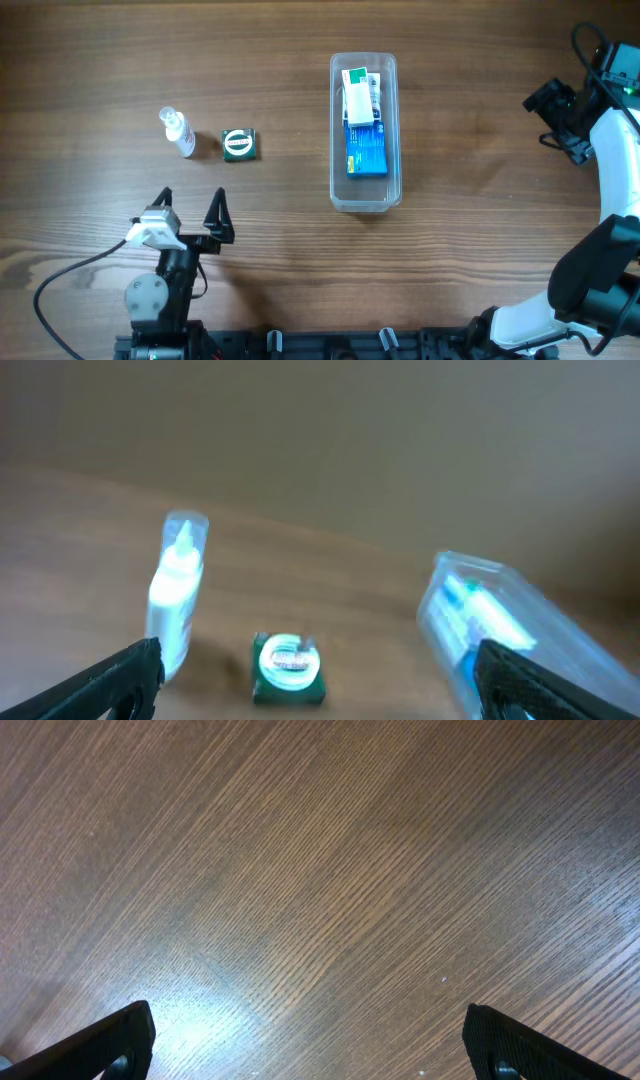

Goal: Pack container
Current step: 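Withdraw the right gripper to the right side of the table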

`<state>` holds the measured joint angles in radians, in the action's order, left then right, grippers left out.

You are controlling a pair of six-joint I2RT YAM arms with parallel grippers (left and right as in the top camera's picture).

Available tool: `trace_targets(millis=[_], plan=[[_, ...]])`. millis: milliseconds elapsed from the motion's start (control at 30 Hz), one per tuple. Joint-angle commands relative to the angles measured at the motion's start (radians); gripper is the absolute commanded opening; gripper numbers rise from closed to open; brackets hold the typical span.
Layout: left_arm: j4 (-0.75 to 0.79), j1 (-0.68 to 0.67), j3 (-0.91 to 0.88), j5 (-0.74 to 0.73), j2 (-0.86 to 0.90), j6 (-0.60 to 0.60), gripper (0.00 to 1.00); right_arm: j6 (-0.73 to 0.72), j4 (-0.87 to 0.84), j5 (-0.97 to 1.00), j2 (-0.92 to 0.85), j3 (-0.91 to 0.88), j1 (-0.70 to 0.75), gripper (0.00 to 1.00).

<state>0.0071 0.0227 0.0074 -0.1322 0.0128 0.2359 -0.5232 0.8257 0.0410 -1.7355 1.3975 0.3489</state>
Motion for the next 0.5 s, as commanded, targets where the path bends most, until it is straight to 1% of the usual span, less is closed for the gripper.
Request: trace_targets(millis=[0, 67, 133, 200, 267, 300, 333, 400, 433, 467], plan=[[0.145, 0.008, 0.006, -0.114, -0.01, -0.023, 1.0, -0.003, -0.003, -0.013, -0.01, 0.001, 0.002, 1.0], [0.158, 0.008, 0.054, -0.114, -0.007, -0.031, 1.0, -0.003, -0.003, -0.013, -0.01, 0.001, 0.002, 1.0], [0.127, 0.008, 0.132, -0.114, 0.021, -0.08, 1.0, -0.003, -0.003, -0.013, -0.01, 0.001, 0.002, 1.0], [0.023, 0.008, 0.283, -0.114, 0.108, -0.177, 1.0, -0.003, -0.003, -0.013, -0.01, 0.001, 0.002, 1.0], [-0.089, 0.008, 0.422, -0.101, 0.206, -0.223, 1.0, -0.003, -0.003, -0.013, -0.01, 0.001, 0.002, 1.0], [-0.18, 0.008, 0.525, -0.081, 0.287, -0.235, 1.0, -0.003, -0.003, -0.013, -0.01, 0.001, 0.002, 1.0], [-0.314, 0.008, 0.671, -0.071, 0.411, -0.261, 1.0, -0.003, -0.003, -0.013, -0.01, 0.001, 0.002, 1.0], [-0.525, 0.008, 0.903, -0.069, 0.625, -0.306, 1.0, -0.003, -0.003, -0.013, -0.01, 0.001, 0.002, 1.0], [-0.696, 0.008, 1.096, -0.069, 0.812, -0.363, 1.0, -0.003, -0.003, -0.013, -0.01, 0.001, 0.002, 1.0], [-0.741, 0.008, 1.165, -0.068, 0.88, -0.363, 1.0, -0.003, -0.003, -0.013, -0.01, 0.001, 0.002, 1.0]])
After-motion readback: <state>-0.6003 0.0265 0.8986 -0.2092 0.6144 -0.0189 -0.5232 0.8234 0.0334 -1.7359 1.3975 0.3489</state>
